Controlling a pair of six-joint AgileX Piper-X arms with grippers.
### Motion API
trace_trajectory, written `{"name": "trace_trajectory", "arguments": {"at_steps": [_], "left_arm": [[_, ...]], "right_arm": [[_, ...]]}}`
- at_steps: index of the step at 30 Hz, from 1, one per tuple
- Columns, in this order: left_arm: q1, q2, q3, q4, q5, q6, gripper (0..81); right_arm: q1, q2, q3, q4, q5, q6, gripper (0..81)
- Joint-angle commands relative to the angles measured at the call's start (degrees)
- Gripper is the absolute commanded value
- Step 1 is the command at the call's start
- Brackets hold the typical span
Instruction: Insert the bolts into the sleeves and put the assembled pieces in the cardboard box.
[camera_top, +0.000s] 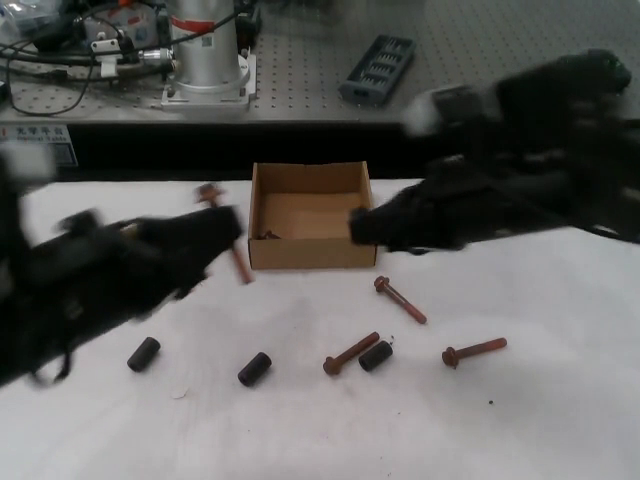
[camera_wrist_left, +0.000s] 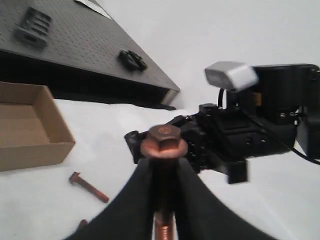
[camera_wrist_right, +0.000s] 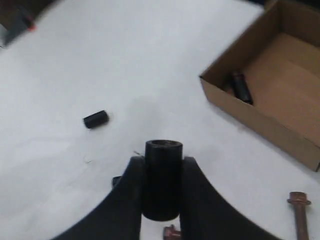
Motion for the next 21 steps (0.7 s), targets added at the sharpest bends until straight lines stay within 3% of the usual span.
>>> {"name": "trace_trajectory", "arguments": {"at_steps": [1,9,14,21], "left_arm": [[0.22,10.50,-8.84,-8.01,8.07,-1.59,0.0],[0.22,23.24,-24.94,-8.19,15.15,-3.01,0.0],[0.22,23.97,-25.42,-7.83,16.03,-2.47,0.0],[0.22,23.97,-25.42,-7.42,23.40,-0.71,0.0]], "right_arm": [[-3.16,-6.62,7.90,-6.69,-12.00,1.37,4.0],[-4.37,-9.68,14.67,-14.33,-20.02,1.67,4.0],[-4.32,-9.45,14.98,-20.67,-20.42,1.67,4.0],[-4.32,-6.83,14.98,-26.71,-20.02,3.37,4.0]]}}
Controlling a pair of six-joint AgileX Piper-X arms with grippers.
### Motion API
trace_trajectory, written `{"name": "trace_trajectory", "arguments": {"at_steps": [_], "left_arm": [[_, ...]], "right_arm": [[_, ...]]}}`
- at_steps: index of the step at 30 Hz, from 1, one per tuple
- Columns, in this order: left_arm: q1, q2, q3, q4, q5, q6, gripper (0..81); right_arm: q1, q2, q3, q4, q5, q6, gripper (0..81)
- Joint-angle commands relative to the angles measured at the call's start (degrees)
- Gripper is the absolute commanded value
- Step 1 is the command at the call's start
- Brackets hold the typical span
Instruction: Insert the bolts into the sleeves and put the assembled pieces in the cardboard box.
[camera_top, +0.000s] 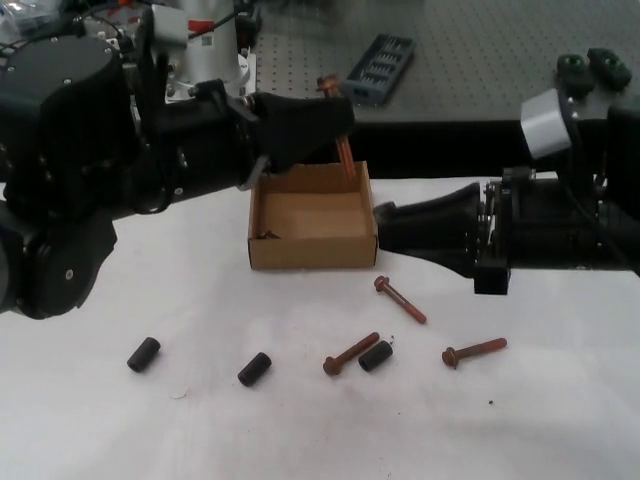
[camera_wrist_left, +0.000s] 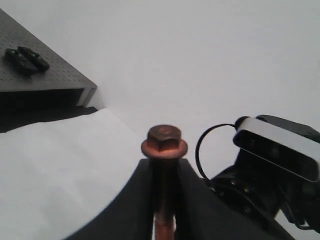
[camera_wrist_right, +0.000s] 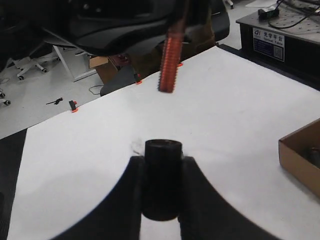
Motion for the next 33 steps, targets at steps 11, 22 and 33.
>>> {"name": "trace_trajectory", "arguments": {"at_steps": [11,22,33], "left_arm": [[0.22,-0.03,-0.78,-0.71,6.48,1.73,0.0],[0.22,-0.03,-0.78,-0.71,6.36,1.96,0.0],[0.22,-0.03,-0.78,2.36,3.36,3.17,0.0]], "right_arm": [[1.00,4.26,-0.10,-9.96,-2.76,7.27,4.0],[3.06,4.14,-0.10,-9.88,-4.03,7.47,4.0],[2.64,2.66,-0.10,-9.88,-3.77,7.07,4.0]]}}
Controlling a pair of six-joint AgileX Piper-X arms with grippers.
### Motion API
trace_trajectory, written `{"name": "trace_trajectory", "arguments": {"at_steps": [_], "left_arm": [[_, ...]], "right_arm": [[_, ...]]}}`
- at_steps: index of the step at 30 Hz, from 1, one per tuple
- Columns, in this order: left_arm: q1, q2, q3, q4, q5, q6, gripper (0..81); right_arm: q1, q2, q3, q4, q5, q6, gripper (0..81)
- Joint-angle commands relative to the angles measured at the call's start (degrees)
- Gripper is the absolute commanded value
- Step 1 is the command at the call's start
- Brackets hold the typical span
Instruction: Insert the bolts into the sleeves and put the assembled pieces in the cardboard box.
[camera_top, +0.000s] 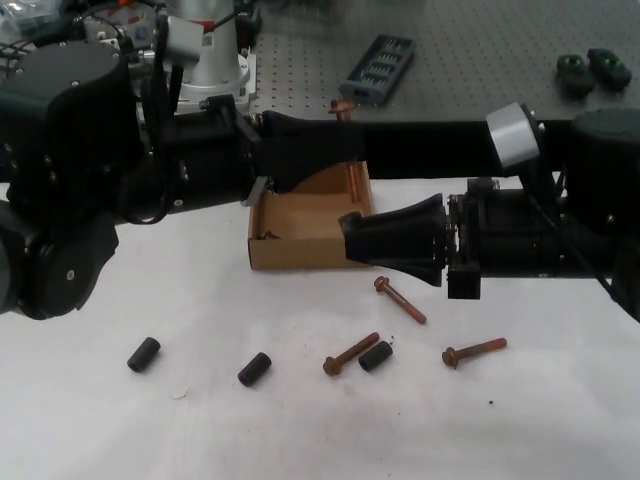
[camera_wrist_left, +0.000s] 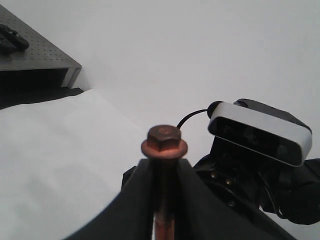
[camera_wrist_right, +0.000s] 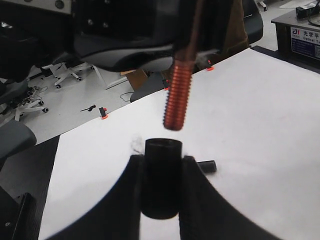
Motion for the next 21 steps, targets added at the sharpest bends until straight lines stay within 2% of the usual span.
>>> {"name": "trace_trajectory", "arguments": {"at_steps": [1,14,21], "left_arm": [[0.22,-0.03,-0.78,-0.54,-1.05,1.00,0.0],[0.22,-0.03,-0.78,-0.54,-1.47,-1.19,0.0],[0.22,-0.03,-0.78,-1.11,1.09,-2.57,0.0]], "right_arm": [[-0.35,-1.07,-0.10,-1.00,-0.09,-0.10,4.0],[-0.65,-1.07,-0.10,-3.54,1.41,0.07,4.0],[-0.69,-1.07,-0.10,-3.54,2.54,-0.04,4.0]]}}
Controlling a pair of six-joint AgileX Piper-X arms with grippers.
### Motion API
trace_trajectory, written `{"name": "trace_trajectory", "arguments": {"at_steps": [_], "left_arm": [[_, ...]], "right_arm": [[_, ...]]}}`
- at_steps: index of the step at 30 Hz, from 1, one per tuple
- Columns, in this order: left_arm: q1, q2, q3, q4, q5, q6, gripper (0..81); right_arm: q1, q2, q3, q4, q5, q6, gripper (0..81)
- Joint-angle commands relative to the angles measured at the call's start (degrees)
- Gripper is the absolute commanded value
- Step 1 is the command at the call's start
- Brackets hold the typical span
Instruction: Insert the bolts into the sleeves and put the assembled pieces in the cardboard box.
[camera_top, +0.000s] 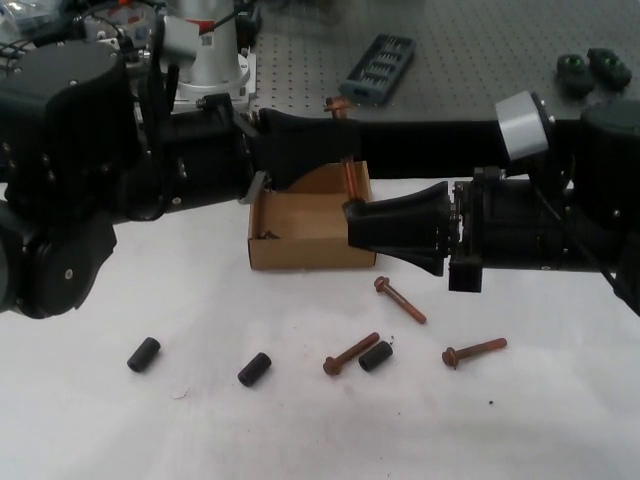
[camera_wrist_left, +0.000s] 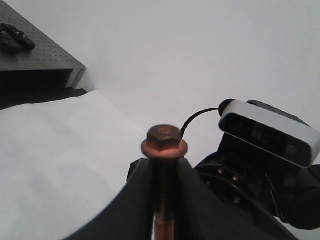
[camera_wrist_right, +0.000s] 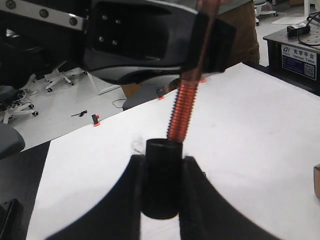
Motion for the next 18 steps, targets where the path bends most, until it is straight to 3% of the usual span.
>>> {"name": "trace_trajectory", "arguments": {"at_steps": [1,8,18], "left_arm": [[0.11,-0.03,-0.78,-1.12,1.79,-1.72,0.0],[0.11,-0.03,-0.78,-0.80,5.23,-2.48,0.0],[-1.14,-0.03,-0.78,0.24,2.14,-0.08,0.0]], "right_arm": [[-0.38,-0.90,-0.10,-1.41,1.22,0.11,4.0],[-0.38,-0.90,-0.10,-1.96,1.47,0.25,4.0],[-0.61,-0.90,-0.10,-10.47,2.16,7.56,4.0]]}}
